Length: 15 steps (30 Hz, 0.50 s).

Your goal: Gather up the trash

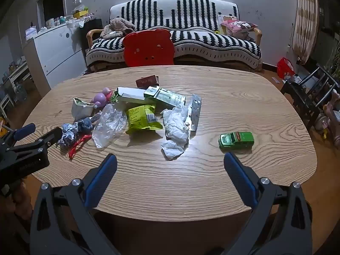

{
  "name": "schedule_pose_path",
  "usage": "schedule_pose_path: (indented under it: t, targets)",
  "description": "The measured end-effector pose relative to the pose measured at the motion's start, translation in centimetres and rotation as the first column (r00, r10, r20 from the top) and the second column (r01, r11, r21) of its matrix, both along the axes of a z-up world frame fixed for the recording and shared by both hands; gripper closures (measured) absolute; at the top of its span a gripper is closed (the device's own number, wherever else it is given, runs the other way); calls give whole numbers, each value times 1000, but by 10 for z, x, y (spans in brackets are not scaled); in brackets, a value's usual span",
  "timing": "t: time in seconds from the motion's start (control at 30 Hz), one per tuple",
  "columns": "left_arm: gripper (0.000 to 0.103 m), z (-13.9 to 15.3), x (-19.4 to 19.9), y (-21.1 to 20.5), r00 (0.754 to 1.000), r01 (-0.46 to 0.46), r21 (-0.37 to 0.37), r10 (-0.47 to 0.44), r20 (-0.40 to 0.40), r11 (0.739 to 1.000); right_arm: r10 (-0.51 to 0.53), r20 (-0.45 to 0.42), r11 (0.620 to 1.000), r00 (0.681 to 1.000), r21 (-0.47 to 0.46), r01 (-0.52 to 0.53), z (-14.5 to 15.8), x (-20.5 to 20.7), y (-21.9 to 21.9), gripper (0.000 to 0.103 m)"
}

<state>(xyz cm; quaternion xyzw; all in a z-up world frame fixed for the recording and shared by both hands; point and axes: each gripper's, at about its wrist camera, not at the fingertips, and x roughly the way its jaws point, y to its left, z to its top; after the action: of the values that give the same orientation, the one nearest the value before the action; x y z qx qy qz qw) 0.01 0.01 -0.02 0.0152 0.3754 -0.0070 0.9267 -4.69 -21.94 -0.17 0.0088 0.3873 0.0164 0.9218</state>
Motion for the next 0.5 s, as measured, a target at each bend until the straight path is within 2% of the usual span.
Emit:
schedule_pose_path:
  t: [0.07, 0.5]
  targets:
    - [6, 0, -1, -1, 1000, -3, 17, 3, 10, 1000, 1, 1, 1000, 1000, 2, -1, 0, 0, 0, 6]
    - [6, 0, 0, -1, 1000, -2, 14, 2, 10, 1000, -1, 4, 1000, 1000, 0, 1, 0, 0, 0, 6]
